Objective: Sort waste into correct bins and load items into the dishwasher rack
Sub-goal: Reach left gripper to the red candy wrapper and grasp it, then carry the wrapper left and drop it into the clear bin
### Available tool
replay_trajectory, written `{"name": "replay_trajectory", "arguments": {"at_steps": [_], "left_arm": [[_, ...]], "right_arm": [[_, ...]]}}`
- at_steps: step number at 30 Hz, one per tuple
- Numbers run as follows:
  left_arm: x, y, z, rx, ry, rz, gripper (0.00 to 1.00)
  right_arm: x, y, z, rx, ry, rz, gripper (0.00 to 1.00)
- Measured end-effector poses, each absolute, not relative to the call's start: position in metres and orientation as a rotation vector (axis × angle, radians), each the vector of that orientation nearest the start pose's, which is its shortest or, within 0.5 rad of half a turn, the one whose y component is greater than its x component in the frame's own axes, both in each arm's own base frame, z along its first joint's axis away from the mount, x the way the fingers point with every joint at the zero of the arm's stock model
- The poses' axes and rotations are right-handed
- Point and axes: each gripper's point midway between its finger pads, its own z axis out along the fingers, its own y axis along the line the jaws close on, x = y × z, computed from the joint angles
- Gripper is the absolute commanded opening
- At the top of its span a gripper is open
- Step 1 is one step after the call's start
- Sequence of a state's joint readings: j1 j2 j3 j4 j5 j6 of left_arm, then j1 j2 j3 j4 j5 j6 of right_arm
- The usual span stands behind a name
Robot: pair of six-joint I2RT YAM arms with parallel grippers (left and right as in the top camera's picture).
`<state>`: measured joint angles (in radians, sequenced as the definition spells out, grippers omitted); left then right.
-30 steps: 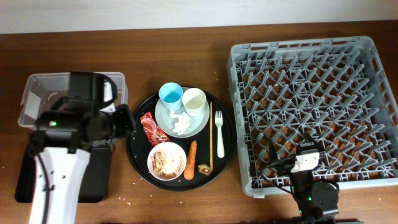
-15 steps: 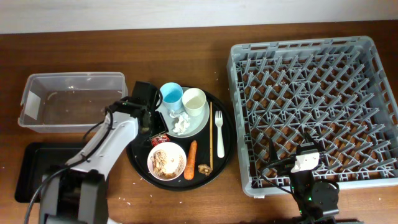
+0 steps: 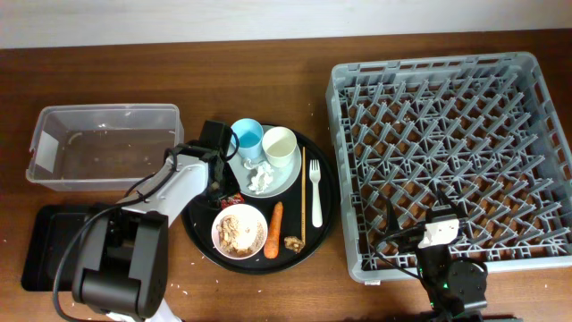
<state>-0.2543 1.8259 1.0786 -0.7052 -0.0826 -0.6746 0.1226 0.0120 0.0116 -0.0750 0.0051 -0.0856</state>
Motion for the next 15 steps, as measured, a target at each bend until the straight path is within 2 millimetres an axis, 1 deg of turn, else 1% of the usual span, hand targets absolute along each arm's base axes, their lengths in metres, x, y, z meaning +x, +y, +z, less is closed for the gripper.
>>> {"name": "replay_trajectory", "arguments": {"at_steps": [2,4,5,6,7,10,12,15], "left_arm": [[0.329,-0.071,0.003,-0.634,2.930,0.032,0.37],[0.329,-0.070,0.003,-0.635,2.929,0.035,0.20],[0.329,-0.070,0.003,-0.635,2.929,0.036,0.08],[0.329,-0.070,0.003,-0.637,2.930,0.037,0.02],[0.328,-0.070,0.003,-0.638,2.930,0.038,0.00],[0.328,-0.070,0.008,-0.619,2.926,0.030,0.00],[0.330,-0.071,0.030,-0.591,2.884,-0.007,0.01],[0.334,-0.072,0.074,-0.571,2.776,-0.083,0.00]], "right_arm": [[0.244,0.029,0.158,-0.168,1.638,0.024,0.99],[0.244,0.029,0.158,-0.168,1.638,0.024,0.99],[0.244,0.029,0.158,-0.167,1.638,0.024,0.99],[0.244,0.029,0.158,-0.168,1.638,0.023,0.99],[0.244,0.029,0.158,-0.167,1.638,0.024,0.99],[0.244,0.029,0.158,-0.168,1.638,0.024,0.99],[0.244,0.029,0.158,-0.168,1.638,0.023,0.99],[0.244,0.029,0.158,-0.167,1.638,0.024,0.99]]}}
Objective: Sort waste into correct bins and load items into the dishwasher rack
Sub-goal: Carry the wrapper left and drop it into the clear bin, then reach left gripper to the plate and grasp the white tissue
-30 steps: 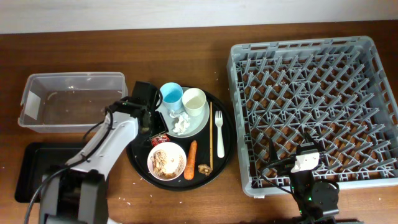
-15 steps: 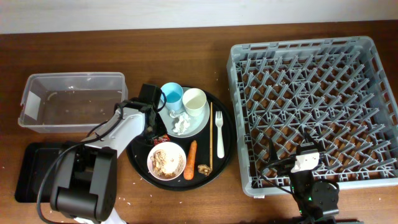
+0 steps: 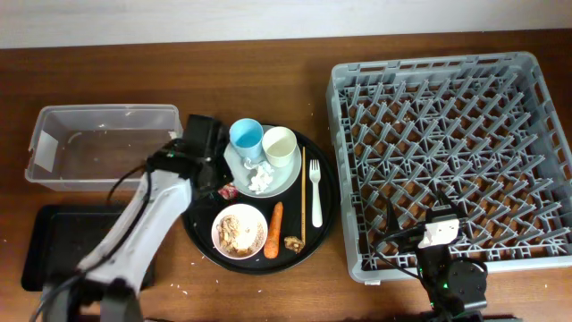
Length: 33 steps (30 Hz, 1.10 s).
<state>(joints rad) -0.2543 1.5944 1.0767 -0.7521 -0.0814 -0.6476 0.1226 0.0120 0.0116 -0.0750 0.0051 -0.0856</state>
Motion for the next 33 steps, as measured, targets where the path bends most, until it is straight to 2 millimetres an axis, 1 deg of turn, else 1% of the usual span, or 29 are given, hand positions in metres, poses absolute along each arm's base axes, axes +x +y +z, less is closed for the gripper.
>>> {"name": "replay_trajectory", "arguments": {"at_steps": [1,2,3,4,6,7,8,9,10,11,12,13,16,17,18,19,20,21,22,24,25,26,27,28,29,30,31,32,33], "left_arm": [[0.336,-0.073,0.103,-0.559,2.695,-0.139,0.01],[0.336,-0.073,0.112,-0.555,2.669,-0.155,0.00],[0.335,-0.073,0.128,-0.551,2.625,-0.181,0.00],[0.335,-0.065,0.151,-0.563,2.550,-0.204,0.00],[0.338,-0.031,0.173,-0.669,2.445,-0.180,0.01],[0.340,-0.007,0.181,-0.748,2.387,-0.161,0.01],[0.342,0.025,0.186,-0.850,2.321,-0.122,0.00],[0.342,0.041,0.187,-0.902,2.291,-0.104,0.01],[0.344,0.066,0.191,-0.974,2.232,-0.079,0.00],[0.347,0.077,0.193,-1.000,2.200,-0.070,0.00],[0.355,0.085,0.193,-1.013,2.169,-0.068,0.01],[0.364,0.095,0.181,-1.041,2.172,-0.054,0.00],[0.370,0.110,0.122,-1.171,2.270,-0.009,0.01],[0.373,0.113,0.107,-1.197,2.289,-0.001,0.06],[0.375,0.113,0.096,-1.215,2.305,-0.002,0.10],[0.377,0.114,0.091,-1.224,2.306,-0.002,0.20],[0.379,0.114,0.091,-1.222,2.300,-0.005,0.24],[0.380,0.114,0.092,-1.224,2.294,-0.007,0.35],[0.380,0.114,0.092,-1.225,2.293,-0.008,0.37],[0.380,0.114,0.092,-1.229,2.294,-0.011,0.38],[0.379,0.110,0.092,-1.214,2.315,-0.030,0.38],[0.380,0.104,0.099,-1.167,2.347,-0.069,0.39],[0.378,0.096,0.110,-1.109,2.386,-0.105,0.41],[0.381,0.084,0.148,-0.985,2.379,-0.171,0.43],[0.382,0.075,0.181,-0.891,2.348,-0.204,0.44],[0.376,0.061,0.208,-0.793,2.343,-0.228,0.44],[0.363,0.031,0.228,-0.652,2.370,-0.263,0.45],[0.350,-0.007,0.238,-0.488,2.412,-0.318,0.49],[0.343,-0.026,0.234,-0.409,2.458,-0.332,0.49]], "right_arm": [[0.244,0.029,0.158,-0.168,1.638,0.023,0.99],[0.244,0.029,0.158,-0.168,1.638,0.023,0.99],[0.244,0.029,0.158,-0.168,1.638,0.023,0.99],[0.244,0.029,0.158,-0.167,1.638,0.024,0.99],[0.244,0.029,0.158,-0.167,1.638,0.023,0.99],[0.244,0.029,0.158,-0.167,1.638,0.024,0.99],[0.244,0.029,0.158,-0.168,1.638,0.024,0.99],[0.244,0.029,0.158,-0.168,1.638,0.024,0.99],[0.244,0.029,0.158,-0.168,1.638,0.024,0.99],[0.244,0.029,0.158,-0.168,1.638,0.024,0.99],[0.244,0.029,0.158,-0.167,1.638,0.024,0.99],[0.244,0.029,0.158,-0.168,1.638,0.024,0.99],[0.244,0.029,0.158,-0.168,1.638,0.024,0.99],[0.244,0.029,0.158,-0.168,1.638,0.024,0.99],[0.244,0.029,0.158,-0.167,1.638,0.024,0.99],[0.244,0.029,0.158,-0.167,1.638,0.024,0.99],[0.244,0.029,0.158,-0.168,1.638,0.024,0.99],[0.244,0.029,0.158,-0.168,1.638,0.024,0.99],[0.244,0.029,0.158,-0.167,1.638,0.024,0.99],[0.244,0.029,0.158,-0.167,1.638,0.024,0.99],[0.244,0.029,0.158,-0.168,1.638,0.024,0.99],[0.244,0.029,0.158,-0.167,1.638,0.024,0.99],[0.244,0.029,0.158,-0.168,1.638,0.024,0.99],[0.244,0.029,0.158,-0.168,1.638,0.024,0.99],[0.244,0.029,0.158,-0.167,1.638,0.024,0.99],[0.244,0.029,0.158,-0.167,1.637,0.024,0.99],[0.244,0.029,0.158,-0.168,1.638,0.024,0.99],[0.244,0.029,0.158,-0.167,1.638,0.024,0.99],[0.244,0.029,0.158,-0.168,1.638,0.024,0.99]]}}
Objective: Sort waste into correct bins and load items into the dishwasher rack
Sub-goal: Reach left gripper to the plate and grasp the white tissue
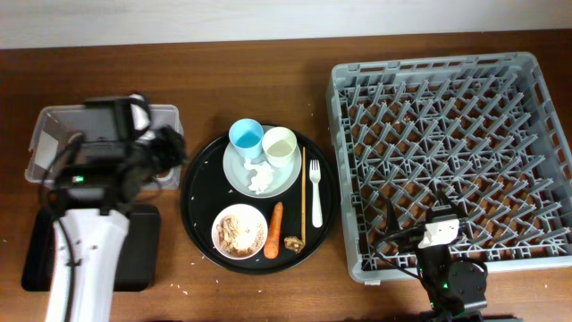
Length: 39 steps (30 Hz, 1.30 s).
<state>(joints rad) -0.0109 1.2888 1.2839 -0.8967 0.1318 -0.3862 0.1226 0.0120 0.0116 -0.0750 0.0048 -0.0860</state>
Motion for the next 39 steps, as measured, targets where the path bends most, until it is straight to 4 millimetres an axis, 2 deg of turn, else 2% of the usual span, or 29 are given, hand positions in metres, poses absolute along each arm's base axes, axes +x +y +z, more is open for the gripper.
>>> {"name": "replay_trajectory", "arguments": {"at_steps": [1,2,4,6,8,9,10,14,17,21,26,29,31,34,35,39], "left_arm": [[0.334,-0.060,0.227,-0.280,2.522,-0.351,0.49],[0.330,-0.082,0.223,-0.190,2.548,-0.361,0.58],[0.320,-0.129,0.204,0.018,2.616,-0.331,0.58],[0.319,-0.146,0.179,0.095,2.682,-0.258,0.57],[0.327,-0.152,0.159,0.113,2.713,-0.211,0.54],[0.332,-0.155,0.137,0.120,2.760,-0.176,0.46],[0.335,-0.156,0.127,0.119,2.782,-0.161,0.45],[0.352,-0.163,0.097,0.117,2.801,-0.141,0.44],[0.357,-0.166,0.084,0.117,2.800,-0.141,0.45],[0.354,-0.164,0.056,0.115,2.782,-0.151,0.46],[0.350,-0.162,0.035,0.114,2.760,-0.163,0.46],[0.350,-0.162,0.030,0.114,2.748,-0.170,0.46],[0.350,-0.163,0.029,0.113,2.741,-0.174,0.60],[0.349,-0.162,0.027,0.112,2.742,-0.174,0.66],[0.348,-0.162,0.026,0.113,2.745,-0.172,0.64],[0.342,-0.159,0.020,0.115,2.760,-0.163,0.40]], "right_arm": [[0.244,0.029,0.158,-0.167,1.638,0.024,0.99],[0.244,0.029,0.158,-0.168,1.638,0.024,0.99],[0.244,0.029,0.158,-0.167,1.638,0.024,0.99],[0.244,0.029,0.158,-0.168,1.638,0.024,0.99],[0.244,0.029,0.158,-0.167,1.637,0.024,0.99],[0.244,0.029,0.158,-0.167,1.638,0.024,0.99],[0.244,0.029,0.158,-0.167,1.638,0.024,0.99],[0.244,0.029,0.158,-0.168,1.638,0.024,0.99],[0.244,0.029,0.158,-0.167,1.638,0.024,0.99],[0.244,0.029,0.158,-0.167,1.638,0.024,0.99],[0.244,0.029,0.158,-0.167,1.638,0.024,0.99],[0.244,0.029,0.158,-0.168,1.638,0.024,0.98],[0.244,0.029,0.158,-0.167,1.638,0.024,0.99],[0.244,0.029,0.158,-0.168,1.638,0.024,0.99],[0.244,0.029,0.158,-0.168,1.638,0.024,0.99],[0.244,0.029,0.158,-0.168,1.638,0.024,0.99]]}}
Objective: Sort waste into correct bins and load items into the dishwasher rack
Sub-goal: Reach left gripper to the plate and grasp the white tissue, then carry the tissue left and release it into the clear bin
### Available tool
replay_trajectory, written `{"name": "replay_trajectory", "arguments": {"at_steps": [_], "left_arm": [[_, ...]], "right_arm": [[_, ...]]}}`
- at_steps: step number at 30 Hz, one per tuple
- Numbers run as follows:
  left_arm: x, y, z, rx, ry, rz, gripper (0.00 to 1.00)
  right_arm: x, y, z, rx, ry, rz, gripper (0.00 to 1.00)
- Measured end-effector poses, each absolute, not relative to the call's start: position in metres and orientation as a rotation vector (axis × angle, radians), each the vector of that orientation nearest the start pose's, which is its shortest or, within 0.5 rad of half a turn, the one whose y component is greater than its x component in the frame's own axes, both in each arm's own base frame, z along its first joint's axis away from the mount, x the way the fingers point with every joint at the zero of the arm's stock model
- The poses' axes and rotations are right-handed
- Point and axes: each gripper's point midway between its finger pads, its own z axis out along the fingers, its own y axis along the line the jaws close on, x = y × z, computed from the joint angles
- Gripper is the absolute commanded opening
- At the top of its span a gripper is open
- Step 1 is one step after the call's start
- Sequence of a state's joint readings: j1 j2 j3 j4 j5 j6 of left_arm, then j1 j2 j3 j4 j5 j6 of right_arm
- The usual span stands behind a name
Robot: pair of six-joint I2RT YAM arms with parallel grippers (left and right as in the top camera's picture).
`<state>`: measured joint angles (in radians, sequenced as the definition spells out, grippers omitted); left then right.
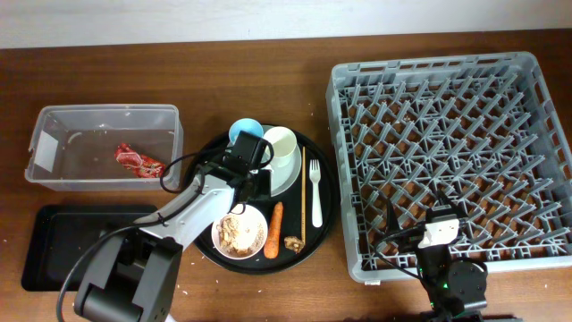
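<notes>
My left gripper (256, 182) reaches over the white plate (288, 177) on the round black tray (198, 225). It covers the plate's middle, and whether its fingers are open cannot be told. A red wrapper (136, 159) lies in the clear plastic bin (54, 121). On the tray are a blue cup (239, 132), a cream cup (282, 140), a bowl of leftovers (239, 232), a carrot (276, 230), a brown food scrap (293, 242), a chopstick (303, 192) and a white fork (315, 192). My right gripper (441, 235) sits low by the grey dishwasher rack (447, 134).
A flat black bin (54, 246) lies at the front left, below the clear bin. The left arm's base (116, 286) stands at the front edge between that bin and the tray. The rack fills the table's right side.
My left gripper was over the clear bin; now it is back over the white plate on the tray. The red wrapper now shows lying in the clear bin. The right arm has not moved.
My left gripper was down at the red wrapper on the tray, left of the plate. Then it was a little higher with the wrapper beside it, then over the clear bin. Now the wrapper lies in that bin and the gripper is over the plate.
</notes>
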<state>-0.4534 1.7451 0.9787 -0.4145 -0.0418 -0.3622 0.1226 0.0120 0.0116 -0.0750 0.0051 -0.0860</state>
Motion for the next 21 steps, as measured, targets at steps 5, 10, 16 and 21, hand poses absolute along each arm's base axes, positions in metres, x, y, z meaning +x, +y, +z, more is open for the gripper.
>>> {"name": "replay_trajectory", "arguments": {"at_steps": [5,10,16,21], "left_arm": [[0.345,-0.160,0.021,0.114,2.749,-0.169,0.01],[0.345,-0.160,0.021,0.113,2.749,-0.170,0.00],[0.341,-0.153,0.093,0.095,2.614,-0.206,0.00],[0.329,-0.103,0.196,-0.092,2.347,-0.142,0.00]], "right_arm": [[0.244,0.029,0.158,-0.168,1.638,0.024,0.99],[0.244,0.029,0.158,-0.167,1.638,0.024,0.99],[0.244,0.029,0.158,-0.167,1.638,0.024,0.99],[0.244,0.029,0.158,-0.167,1.638,0.024,0.99]]}}
